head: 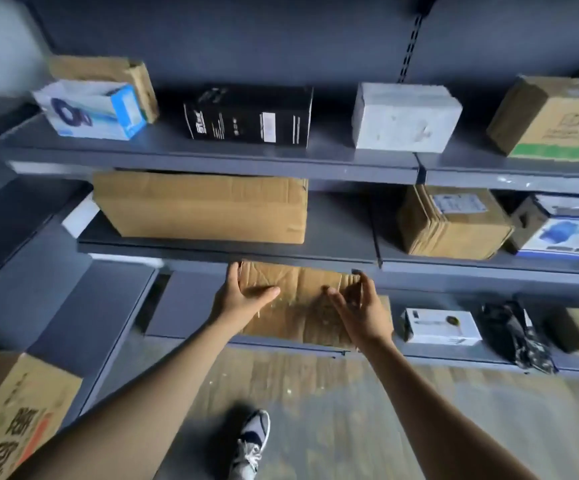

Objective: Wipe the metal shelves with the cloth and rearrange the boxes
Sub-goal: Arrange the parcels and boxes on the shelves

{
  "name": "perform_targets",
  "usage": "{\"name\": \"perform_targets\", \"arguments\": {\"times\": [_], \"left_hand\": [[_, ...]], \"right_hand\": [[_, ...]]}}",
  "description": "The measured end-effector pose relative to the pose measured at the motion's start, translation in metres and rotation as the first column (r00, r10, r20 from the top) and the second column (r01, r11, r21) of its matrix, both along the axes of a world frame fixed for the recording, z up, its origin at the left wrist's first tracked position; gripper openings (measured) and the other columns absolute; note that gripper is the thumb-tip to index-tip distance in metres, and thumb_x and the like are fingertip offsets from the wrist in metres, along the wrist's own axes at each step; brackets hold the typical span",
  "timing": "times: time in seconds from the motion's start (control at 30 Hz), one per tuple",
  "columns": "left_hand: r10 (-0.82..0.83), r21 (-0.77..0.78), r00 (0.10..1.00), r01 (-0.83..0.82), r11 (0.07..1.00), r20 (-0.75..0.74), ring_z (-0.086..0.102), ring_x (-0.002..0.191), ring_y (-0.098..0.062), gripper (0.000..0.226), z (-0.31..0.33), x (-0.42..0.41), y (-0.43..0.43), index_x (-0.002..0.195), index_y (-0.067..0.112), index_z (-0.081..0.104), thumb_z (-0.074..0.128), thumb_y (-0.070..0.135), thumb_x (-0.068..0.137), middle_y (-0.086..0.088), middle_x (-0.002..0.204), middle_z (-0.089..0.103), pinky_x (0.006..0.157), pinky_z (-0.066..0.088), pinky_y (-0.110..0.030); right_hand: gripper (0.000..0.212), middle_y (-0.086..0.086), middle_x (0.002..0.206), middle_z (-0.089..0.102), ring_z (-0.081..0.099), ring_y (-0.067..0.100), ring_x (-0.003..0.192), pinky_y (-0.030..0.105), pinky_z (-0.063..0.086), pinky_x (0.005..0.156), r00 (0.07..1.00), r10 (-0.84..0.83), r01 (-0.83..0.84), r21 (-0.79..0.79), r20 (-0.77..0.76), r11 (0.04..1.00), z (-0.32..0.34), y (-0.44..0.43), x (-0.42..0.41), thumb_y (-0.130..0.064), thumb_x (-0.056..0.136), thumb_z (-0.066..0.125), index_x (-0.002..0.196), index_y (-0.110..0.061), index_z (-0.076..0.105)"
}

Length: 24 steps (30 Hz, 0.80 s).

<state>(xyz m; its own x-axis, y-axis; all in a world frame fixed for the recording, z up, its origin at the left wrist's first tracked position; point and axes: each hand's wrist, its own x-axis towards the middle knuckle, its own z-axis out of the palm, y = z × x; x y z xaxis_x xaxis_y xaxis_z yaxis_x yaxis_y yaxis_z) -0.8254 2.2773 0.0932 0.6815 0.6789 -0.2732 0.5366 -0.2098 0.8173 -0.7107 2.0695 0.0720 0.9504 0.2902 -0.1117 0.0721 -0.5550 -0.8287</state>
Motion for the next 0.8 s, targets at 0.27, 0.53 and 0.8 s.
{"name": "perform_targets", "arguments": {"times": [0.27, 0.53, 0.8], "left_hand": [[-0.02, -0.007, 0.999, 0.02, 1.0, -0.045, 0.047, 0.135, -0.026, 0.098, -0.265, 0.05, 0.065, 0.15, 0.033, 0.026, 0.083, 0.054, 0.074, 0.002, 0.15, 0.044, 0.098, 0.04, -0.033], [-0.065, 0.054, 0.993, 0.06, 0.997, 0.096, 0.057, 0.109, -0.017, 0.079, -0.471, 0.094, 0.107, 0.135, 0.034, 0.036, 0.086, 0.048, 0.074, 0.011, 0.12, 0.058, 0.086, 0.045, -0.031], [-0.187, 0.224, 0.978, 0.163, 0.961, 0.088, 0.053, 0.085, -0.017, 0.056, -0.563, 0.135, 0.128, 0.118, 0.023, 0.034, 0.079, 0.032, 0.085, 0.005, 0.104, 0.05, 0.068, 0.041, -0.032]], "right_hand": [[0.079, 0.003, 0.116, 0.07, 0.066, 0.031, 0.11, 0.039, 0.052, 0.089, 0.998, 0.005, -0.004, 0.015, -0.063, 1.0, -0.28, 0.067, 0.049, -0.064, 0.081, 0.071, 0.146, -0.027, 0.043], [0.088, 0.007, 0.124, 0.061, 0.06, 0.024, 0.112, 0.038, 0.049, 0.098, 0.991, -0.006, 0.001, 0.043, 0.131, 0.999, -0.48, 0.099, 0.095, -0.077, 0.076, 0.065, 0.148, -0.032, 0.041], [0.052, 0.005, 0.119, 0.062, 0.06, 0.029, 0.106, 0.036, 0.05, 0.083, 0.989, 0.018, -0.016, -0.01, 0.149, 1.0, -0.562, 0.123, 0.135, -0.03, 0.087, 0.076, 0.133, -0.027, 0.052]]}}
